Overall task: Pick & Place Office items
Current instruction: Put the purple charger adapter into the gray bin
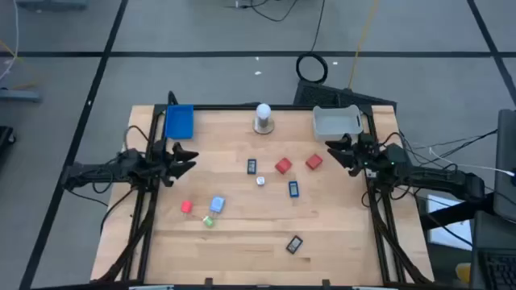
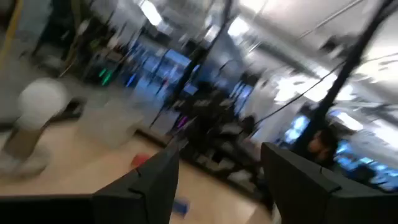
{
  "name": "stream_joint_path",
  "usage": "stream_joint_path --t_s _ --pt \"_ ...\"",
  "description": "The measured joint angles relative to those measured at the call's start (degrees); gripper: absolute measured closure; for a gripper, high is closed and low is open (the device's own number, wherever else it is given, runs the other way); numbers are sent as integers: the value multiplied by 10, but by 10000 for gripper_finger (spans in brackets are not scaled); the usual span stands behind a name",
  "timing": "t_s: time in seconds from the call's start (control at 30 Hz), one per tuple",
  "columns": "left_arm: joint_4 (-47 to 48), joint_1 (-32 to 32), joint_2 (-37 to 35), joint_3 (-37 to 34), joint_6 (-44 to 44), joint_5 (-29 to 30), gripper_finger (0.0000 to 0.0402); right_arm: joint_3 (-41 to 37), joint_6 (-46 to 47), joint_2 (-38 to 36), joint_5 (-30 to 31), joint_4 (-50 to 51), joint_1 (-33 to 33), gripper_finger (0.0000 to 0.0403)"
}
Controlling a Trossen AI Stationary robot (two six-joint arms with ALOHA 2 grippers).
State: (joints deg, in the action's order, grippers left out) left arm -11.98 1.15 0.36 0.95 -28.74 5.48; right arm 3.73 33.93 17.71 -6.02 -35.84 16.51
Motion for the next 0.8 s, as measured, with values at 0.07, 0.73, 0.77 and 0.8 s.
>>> stream_joint_path --t_s 0.07,0.73,0.77,0.8 --pt "38 0 0 0 -7 11 172 0 -5 1 3 32 0 206" --pt "115 69 95 56 135 79 172 0 -188 67 108 122 0 206" --pt "123 75 105 68 140 71 172 2 -190 69 108 116 0 206" --pt "134 81 116 84 146 65 172 6 -195 70 107 113 0 206"
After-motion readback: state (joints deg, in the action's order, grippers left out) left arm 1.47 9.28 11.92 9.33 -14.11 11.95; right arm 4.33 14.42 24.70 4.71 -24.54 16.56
